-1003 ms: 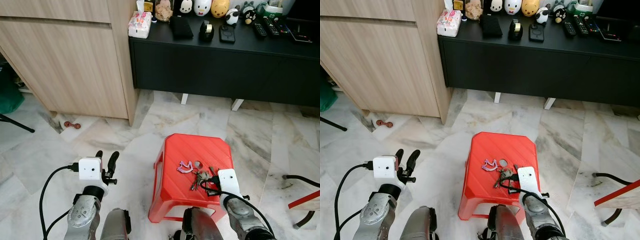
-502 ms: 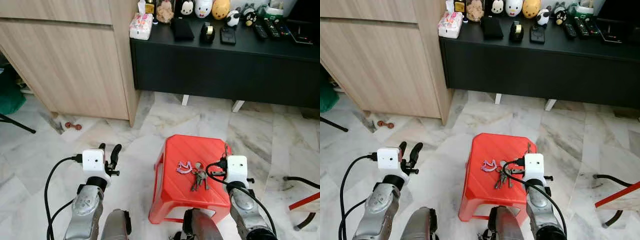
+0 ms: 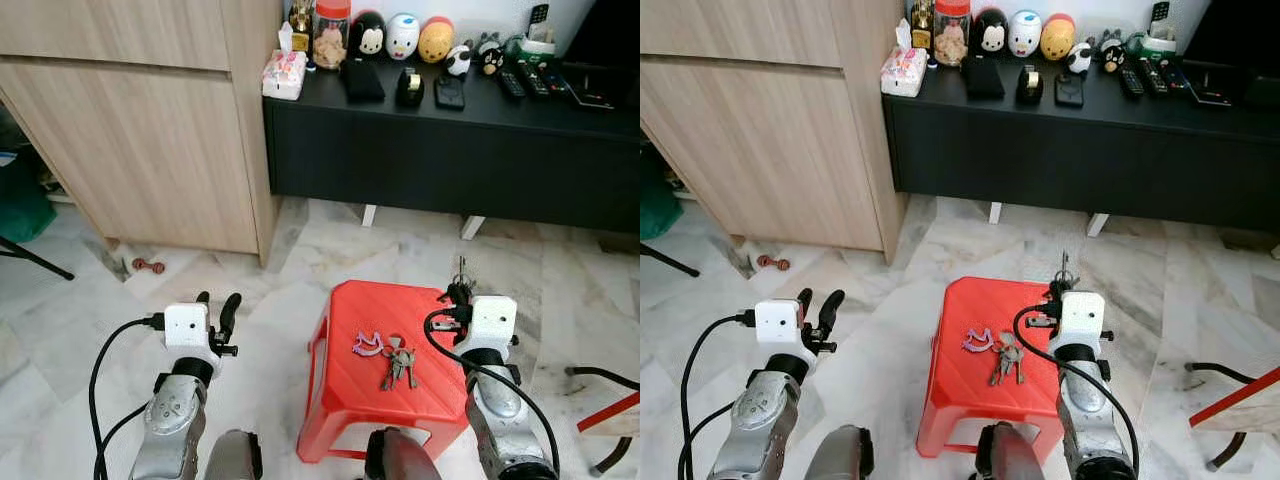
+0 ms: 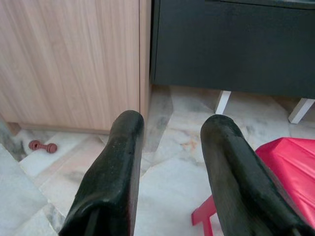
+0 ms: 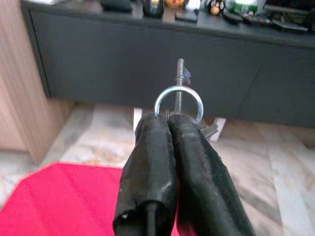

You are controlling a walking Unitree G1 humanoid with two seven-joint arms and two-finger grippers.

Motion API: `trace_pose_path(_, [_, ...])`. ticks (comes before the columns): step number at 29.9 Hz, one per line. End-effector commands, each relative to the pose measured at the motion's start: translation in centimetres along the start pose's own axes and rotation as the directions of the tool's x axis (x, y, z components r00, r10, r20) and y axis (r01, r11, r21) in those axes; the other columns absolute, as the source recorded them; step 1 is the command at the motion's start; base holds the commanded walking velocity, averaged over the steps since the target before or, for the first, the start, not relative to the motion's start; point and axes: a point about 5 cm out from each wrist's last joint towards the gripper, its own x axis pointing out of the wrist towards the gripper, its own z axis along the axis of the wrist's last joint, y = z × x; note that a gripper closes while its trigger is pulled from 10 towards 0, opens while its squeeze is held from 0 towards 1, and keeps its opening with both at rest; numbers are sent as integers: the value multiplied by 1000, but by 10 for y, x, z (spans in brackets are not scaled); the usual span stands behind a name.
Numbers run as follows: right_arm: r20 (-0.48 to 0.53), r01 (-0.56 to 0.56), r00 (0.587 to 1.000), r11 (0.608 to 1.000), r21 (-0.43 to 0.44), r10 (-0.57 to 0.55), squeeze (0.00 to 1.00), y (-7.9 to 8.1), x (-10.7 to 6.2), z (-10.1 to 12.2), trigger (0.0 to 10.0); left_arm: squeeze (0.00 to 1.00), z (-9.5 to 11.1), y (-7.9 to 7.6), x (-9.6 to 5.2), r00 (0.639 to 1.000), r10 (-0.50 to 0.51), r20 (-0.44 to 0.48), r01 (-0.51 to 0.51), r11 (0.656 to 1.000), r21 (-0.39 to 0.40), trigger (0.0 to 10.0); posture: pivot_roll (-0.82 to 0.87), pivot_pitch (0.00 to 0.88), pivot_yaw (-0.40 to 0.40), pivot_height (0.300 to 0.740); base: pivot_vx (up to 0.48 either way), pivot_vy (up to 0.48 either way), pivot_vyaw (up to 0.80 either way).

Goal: Hang keys on a hook

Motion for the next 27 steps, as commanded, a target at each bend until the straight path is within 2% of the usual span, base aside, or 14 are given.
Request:
trace_pose_path(1, [-117,-16,993,999,-34,12,0,-1,-6,-16,10000,0,-4,0,0,1000,2,-8,-2,1000,15,10000,141,61,-86,636,0,0,0])
trace_pose_path(3, [-148,6,989,1000,8,-5,0,-3,-7,-21,10000,0,-4,0,0,1000,2,-6,-2,1000,15,10000,145,61,-87,636,0,0,0])
trace_pose_path(5, [-129,22,991,998,51,-15,0,-4,-6,-18,10000,0,-4,-1,0,1000,4,-4,-4,1000,13,10000,141,57,-87,636,0,0,0])
trace_pose_path(10, [-88,16,996,998,55,-11,0,-3,-2,-9,10000,0,-4,-3,0,1000,-1,-1,1,1000,10,10000,142,49,-88,636,0,0,0])
trace_pose_path(27, [-78,27,997,996,86,-20,0,-3,-4,-7,10000,0,-8,-11,-7,1000,-24,6,24,1000,-13,10000,141,22,-81,636,0,0,0])
